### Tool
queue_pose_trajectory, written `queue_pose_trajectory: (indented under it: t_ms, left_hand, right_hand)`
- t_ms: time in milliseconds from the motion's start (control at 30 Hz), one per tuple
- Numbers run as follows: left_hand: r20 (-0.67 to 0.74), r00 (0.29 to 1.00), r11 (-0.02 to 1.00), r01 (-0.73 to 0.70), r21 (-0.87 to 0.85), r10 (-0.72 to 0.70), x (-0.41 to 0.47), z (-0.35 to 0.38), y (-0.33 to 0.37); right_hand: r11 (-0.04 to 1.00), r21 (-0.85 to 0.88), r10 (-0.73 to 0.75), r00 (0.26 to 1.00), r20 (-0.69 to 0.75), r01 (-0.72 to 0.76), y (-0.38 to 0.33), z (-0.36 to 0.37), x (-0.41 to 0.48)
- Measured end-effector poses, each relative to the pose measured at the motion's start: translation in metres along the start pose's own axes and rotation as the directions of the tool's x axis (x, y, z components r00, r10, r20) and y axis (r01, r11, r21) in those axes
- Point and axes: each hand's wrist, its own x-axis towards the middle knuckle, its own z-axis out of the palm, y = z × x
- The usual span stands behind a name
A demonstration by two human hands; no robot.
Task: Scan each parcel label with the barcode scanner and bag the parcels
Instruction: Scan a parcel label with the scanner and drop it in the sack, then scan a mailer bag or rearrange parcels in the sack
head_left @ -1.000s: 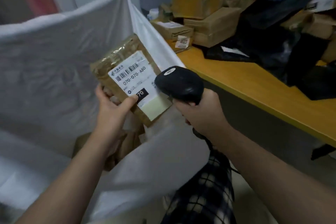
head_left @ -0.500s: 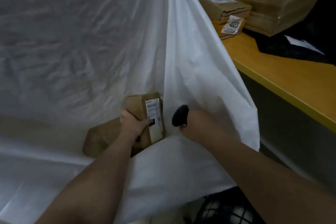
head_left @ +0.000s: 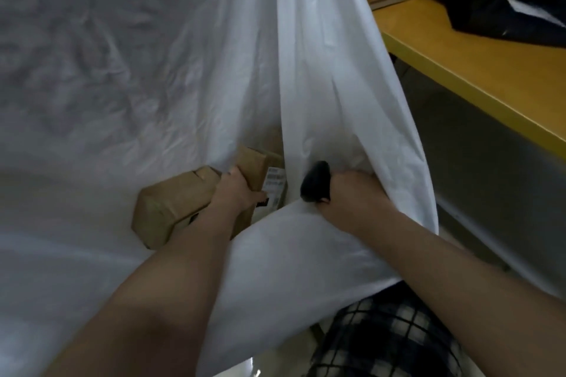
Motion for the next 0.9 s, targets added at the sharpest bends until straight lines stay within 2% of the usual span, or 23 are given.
queue_pose_trajectory:
  t_ms: [67, 200, 300, 367, 500, 600, 733, 900]
  left_hand:
    - [-0.067, 0.996, 0.992, -0.057, 0.110, 0.065, -0.014, -0.012, 0.005]
    - [-0.199, 0.948, 0.964, -0.222, 0.146, 0.248, -0.053, -0.034, 0.022]
    - [-0.275, 0.893, 0.933, -0.320, 0.166, 0.355, -0.091, -0.047, 0.046]
    - [-0.322, 0.840, 0.900, -0.397, 0.181, 0.436, -0.117, -0.056, 0.064]
    - [-0.360, 0.686, 0.773, -0.591, 0.233, 0.633, -0.171, -0.068, 0.111]
    - [-0.344, 0.582, 0.672, -0.684, 0.283, 0.737, -0.209, -0.066, 0.154]
    - [-0.284, 0.472, 0.545, -0.780, 0.308, 0.835, -0.246, -0.044, 0.209]
    - [-0.179, 0.340, 0.383, -0.850, 0.361, 0.923, -0.265, -0.008, 0.264]
  right_hand:
    - [1.000, 0.000, 0.002, 1.000, 0.004, -0.002, -0.004, -0.002, -0.010]
    - [0.998, 0.066, 0.001, 1.000, 0.012, -0.002, -0.008, -0.018, -0.032]
    - [0.979, 0.198, -0.018, 0.991, -0.132, 0.044, -0.008, -0.036, -0.061]
    - [0.960, 0.279, 0.050, 0.969, -0.242, 0.020, -0.004, -0.054, -0.086]
    - [0.947, 0.320, 0.140, 0.904, -0.403, -0.004, 0.031, -0.090, -0.143]
    - [0.916, 0.389, 0.285, 0.836, -0.468, -0.095, 0.071, -0.105, -0.178]
    - [0.816, 0.541, 0.503, 0.710, -0.493, -0.203, 0.120, -0.108, -0.212]
    - [0.711, 0.679, 0.641, 0.563, -0.521, -0.181, 0.169, -0.104, -0.241]
